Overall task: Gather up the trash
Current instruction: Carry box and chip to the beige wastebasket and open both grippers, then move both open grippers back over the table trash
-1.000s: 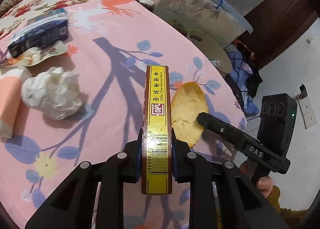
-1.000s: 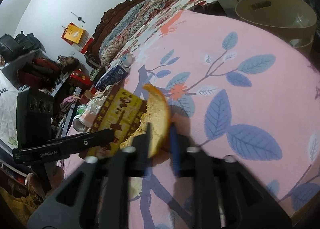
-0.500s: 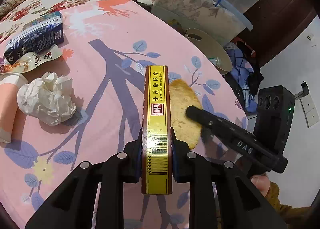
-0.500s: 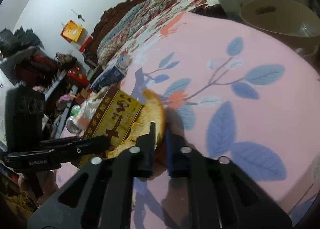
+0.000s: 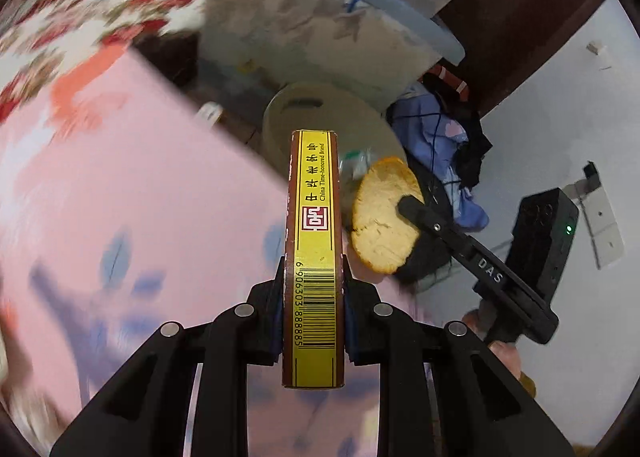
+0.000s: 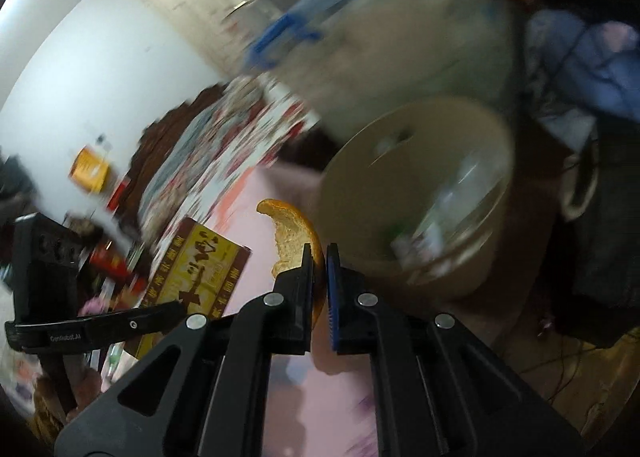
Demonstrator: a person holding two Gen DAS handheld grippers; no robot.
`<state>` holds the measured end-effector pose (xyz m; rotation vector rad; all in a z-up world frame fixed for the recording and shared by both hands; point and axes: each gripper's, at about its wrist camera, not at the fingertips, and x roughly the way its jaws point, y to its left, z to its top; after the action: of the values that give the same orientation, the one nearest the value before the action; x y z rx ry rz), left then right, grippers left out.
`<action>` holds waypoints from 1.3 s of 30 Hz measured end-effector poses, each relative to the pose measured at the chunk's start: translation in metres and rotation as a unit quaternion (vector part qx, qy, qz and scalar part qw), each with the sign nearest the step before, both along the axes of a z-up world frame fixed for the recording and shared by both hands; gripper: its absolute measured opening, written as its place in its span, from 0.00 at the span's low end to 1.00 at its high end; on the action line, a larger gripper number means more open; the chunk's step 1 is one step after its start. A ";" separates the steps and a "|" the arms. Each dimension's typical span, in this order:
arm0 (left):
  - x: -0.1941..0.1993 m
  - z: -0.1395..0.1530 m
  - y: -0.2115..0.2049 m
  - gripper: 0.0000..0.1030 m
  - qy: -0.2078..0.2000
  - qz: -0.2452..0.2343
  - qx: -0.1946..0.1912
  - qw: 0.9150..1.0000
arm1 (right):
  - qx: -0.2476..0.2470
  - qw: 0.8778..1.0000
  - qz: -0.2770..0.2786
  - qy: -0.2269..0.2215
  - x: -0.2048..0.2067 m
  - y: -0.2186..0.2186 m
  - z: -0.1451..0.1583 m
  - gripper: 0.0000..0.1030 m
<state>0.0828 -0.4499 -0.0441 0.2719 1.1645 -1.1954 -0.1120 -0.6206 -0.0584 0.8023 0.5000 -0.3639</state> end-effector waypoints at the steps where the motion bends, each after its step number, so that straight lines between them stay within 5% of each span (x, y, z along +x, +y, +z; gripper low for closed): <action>1: 0.002 0.001 -0.016 0.20 -0.002 -0.006 0.000 1.000 | -0.001 1.000 -0.012 0.005 0.003 -0.014 -0.001 0.08; 6: 0.012 -0.005 -0.085 0.27 -0.020 -0.008 0.012 1.000 | 0.006 0.999 -0.045 0.022 0.018 -0.050 -0.010 0.12; 8: 0.015 -0.008 -0.095 0.66 -0.032 0.007 0.016 0.999 | 0.014 0.999 -0.043 0.025 0.024 -0.056 -0.015 0.19; 9: 0.016 -0.006 -0.096 0.66 -0.041 0.017 0.007 0.999 | 0.018 0.999 -0.042 0.024 0.026 -0.056 -0.016 0.24; 11: 0.016 -0.003 -0.093 0.66 -0.042 0.018 -0.004 0.999 | 0.014 0.999 -0.049 0.013 0.023 -0.053 -0.015 0.80; 12: 0.016 0.000 -0.088 0.66 -0.038 0.017 -0.010 0.999 | 0.002 0.998 -0.058 0.006 0.020 -0.052 -0.012 0.85; 18: 0.010 0.033 -0.017 0.65 -0.029 0.019 -0.061 0.998 | -0.024 0.998 -0.058 -0.030 0.005 -0.023 0.017 0.79; 26: 0.013 0.065 0.180 0.65 -0.051 0.083 -0.120 0.988 | -0.013 0.998 0.032 -0.055 0.015 0.060 0.029 0.75; 33: 0.045 0.058 0.361 0.65 -0.063 0.264 -0.097 0.958 | 0.017 0.988 0.153 -0.023 0.066 0.144 0.010 0.55; 36: 0.049 0.048 0.402 0.65 -0.051 0.305 -0.096 0.946 | 0.016 0.979 0.203 -0.006 0.092 0.184 0.007 0.54; 39: 0.048 0.036 0.417 0.65 -0.040 0.314 -0.097 0.944 | 0.025 0.970 0.242 0.003 0.112 0.211 0.005 0.54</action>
<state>0.1307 -0.0332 -0.0080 -0.1940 0.9480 -0.7140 -0.0005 -0.4097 -0.0537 0.6998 0.6920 0.0985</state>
